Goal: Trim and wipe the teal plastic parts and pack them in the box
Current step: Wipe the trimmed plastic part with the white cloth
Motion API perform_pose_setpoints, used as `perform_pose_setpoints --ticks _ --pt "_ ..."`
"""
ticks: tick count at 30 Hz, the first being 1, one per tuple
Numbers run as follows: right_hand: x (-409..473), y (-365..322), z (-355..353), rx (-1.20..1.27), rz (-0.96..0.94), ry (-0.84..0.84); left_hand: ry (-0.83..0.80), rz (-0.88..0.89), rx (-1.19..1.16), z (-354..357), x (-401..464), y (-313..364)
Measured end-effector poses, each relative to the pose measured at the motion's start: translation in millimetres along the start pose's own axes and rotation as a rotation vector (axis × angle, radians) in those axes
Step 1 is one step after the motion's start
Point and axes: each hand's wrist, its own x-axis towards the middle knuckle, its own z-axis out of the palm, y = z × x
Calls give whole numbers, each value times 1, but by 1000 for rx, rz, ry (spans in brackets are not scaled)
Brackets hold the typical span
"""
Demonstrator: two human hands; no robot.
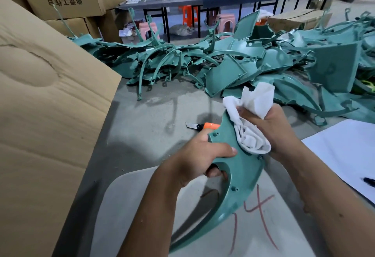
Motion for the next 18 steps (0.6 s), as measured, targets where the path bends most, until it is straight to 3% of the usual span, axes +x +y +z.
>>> perform_pose_setpoints --ticks 7,12,15,18 --pt "-2 -4 9 94 10 113 135 166 -36 -11 -3 -3" --pt "-3 -4 8 106 59 84 419 212 -307 -25 -2 -8" --pt "0 0 9 285 176 77 467 269 -373 -27 -2 -7" --pt "-1 3 11 387 198 178 552 336 -531 -26 2 -2"
